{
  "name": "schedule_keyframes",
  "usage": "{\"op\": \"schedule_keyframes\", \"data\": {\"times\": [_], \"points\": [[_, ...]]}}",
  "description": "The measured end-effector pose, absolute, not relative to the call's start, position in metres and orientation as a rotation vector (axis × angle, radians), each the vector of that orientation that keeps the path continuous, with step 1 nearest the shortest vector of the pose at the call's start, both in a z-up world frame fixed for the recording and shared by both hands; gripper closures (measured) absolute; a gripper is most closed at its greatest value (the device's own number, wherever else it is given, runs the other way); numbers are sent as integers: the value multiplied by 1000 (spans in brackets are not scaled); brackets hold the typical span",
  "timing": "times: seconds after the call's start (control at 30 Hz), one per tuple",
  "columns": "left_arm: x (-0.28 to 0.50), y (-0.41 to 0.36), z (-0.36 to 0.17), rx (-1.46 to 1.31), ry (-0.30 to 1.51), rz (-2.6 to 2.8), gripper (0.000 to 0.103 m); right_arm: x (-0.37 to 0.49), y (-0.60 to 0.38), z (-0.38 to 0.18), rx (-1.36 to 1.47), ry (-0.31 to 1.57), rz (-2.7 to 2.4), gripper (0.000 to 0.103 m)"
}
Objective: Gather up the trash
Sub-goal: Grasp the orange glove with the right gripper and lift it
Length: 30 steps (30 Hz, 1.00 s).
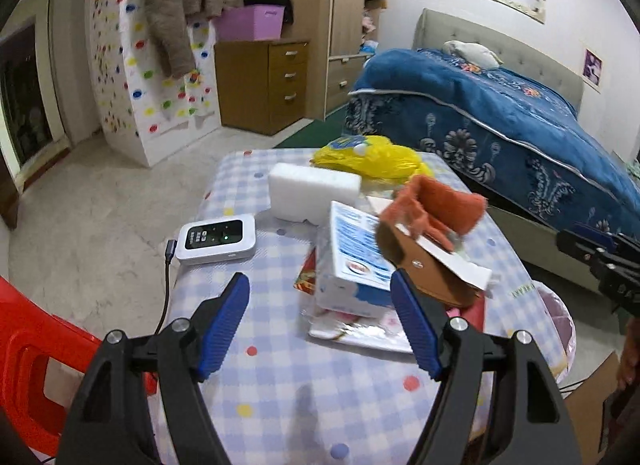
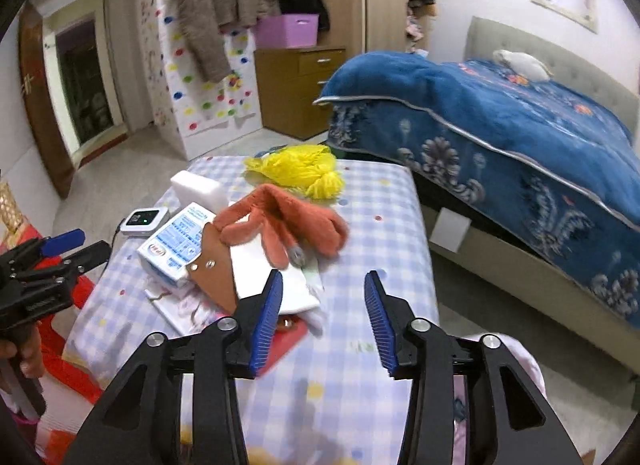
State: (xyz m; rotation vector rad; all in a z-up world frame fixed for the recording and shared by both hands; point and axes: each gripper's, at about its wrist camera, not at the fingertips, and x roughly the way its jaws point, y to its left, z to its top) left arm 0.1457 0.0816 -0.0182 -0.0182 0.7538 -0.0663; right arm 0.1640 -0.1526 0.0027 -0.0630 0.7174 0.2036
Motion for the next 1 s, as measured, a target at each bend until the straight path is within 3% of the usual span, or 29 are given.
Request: {"op": "schedule_keyframes", "data": {"times": [0.3,0.5,0.53,0.57,0.6,0.7,1.0], "points": [[187,84,-30,-2,797,-41,32,247,-143,-28,-128,754,250,40],[196,76,-34,7,812,-53,32,288,-128,-48,-217,800,303,37],[195,75,-34,6,814,-57,32,289,-126,-50,-233,805,307,39],[195,75,-35,6,816,-57,32,290,-124,-53,-246,812,316,50],[195,74,-35,7,816,-55,32,290,-122,-55,-263,818,327,68],[190,73,-36,-1,821,-52,32,279,-121,-57,-270,837,334,86],[157,72,-41,-27,843,-53,32,219,-137,-42,97,900,419,88]]}}
